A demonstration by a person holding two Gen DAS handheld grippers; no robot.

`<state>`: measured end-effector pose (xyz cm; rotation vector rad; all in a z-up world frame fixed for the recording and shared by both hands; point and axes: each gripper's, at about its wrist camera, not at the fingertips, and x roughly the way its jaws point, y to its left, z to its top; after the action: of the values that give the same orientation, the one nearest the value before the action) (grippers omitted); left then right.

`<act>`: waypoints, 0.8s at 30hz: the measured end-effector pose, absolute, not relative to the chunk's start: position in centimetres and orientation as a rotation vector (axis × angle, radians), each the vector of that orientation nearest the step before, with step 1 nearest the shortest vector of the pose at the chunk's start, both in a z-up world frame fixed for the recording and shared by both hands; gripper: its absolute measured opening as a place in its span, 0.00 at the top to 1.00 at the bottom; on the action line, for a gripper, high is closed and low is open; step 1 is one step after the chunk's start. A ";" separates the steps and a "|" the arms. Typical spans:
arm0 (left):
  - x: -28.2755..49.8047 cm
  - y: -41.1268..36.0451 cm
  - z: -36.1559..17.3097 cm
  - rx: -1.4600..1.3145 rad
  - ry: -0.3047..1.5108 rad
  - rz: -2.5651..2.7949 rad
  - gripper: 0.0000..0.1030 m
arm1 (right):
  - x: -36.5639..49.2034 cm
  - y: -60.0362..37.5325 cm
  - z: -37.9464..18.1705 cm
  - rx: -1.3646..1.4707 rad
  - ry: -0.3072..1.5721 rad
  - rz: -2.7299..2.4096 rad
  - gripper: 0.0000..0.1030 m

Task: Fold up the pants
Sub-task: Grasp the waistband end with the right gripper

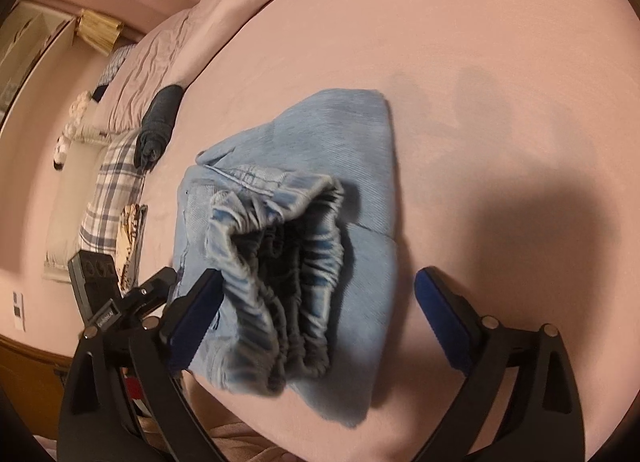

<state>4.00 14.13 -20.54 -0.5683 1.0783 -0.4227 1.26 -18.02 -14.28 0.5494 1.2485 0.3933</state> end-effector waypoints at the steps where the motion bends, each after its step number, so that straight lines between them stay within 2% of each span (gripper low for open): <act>1: 4.1 14.1 -20.6 -0.574 1.075 -0.432 0.29 | 1.6 -17.7 -14.4 0.539 1.239 0.412 0.05; 9: 5.5 14.3 -21.2 -0.633 1.067 -0.532 0.29 | 3.5 -17.1 -15.2 0.551 1.202 0.512 0.04; 11: 5.7 13.8 -21.2 -0.629 1.078 -0.562 0.33 | 3.7 -16.6 -15.2 0.533 1.204 0.527 0.03; 14: 5.8 13.4 -21.0 -0.600 1.076 -0.562 0.33 | 3.6 -15.9 -14.9 0.502 1.204 0.544 0.05; 18: 6.2 13.8 -21.3 -0.614 1.090 -0.552 0.44 | 3.1 -16.4 -14.9 0.619 1.209 0.628 0.07; 20: 6.2 14.0 -21.4 -0.605 1.096 -0.532 0.49 | 3.1 -16.2 -15.4 0.586 1.226 0.604 0.16; 22: 5.8 13.9 -21.5 -0.600 1.092 -0.512 0.55 | 3.1 -15.4 -15.4 0.519 1.230 0.564 0.20; 24: 5.8 13.4 -21.3 -0.592 1.089 -0.489 0.58 | 3.0 -14.7 -15.0 0.472 1.217 0.533 0.30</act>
<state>5.80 13.35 -21.27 -0.5919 1.0887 -0.4892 2.99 -14.73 -15.04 0.4718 1.2173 0.5329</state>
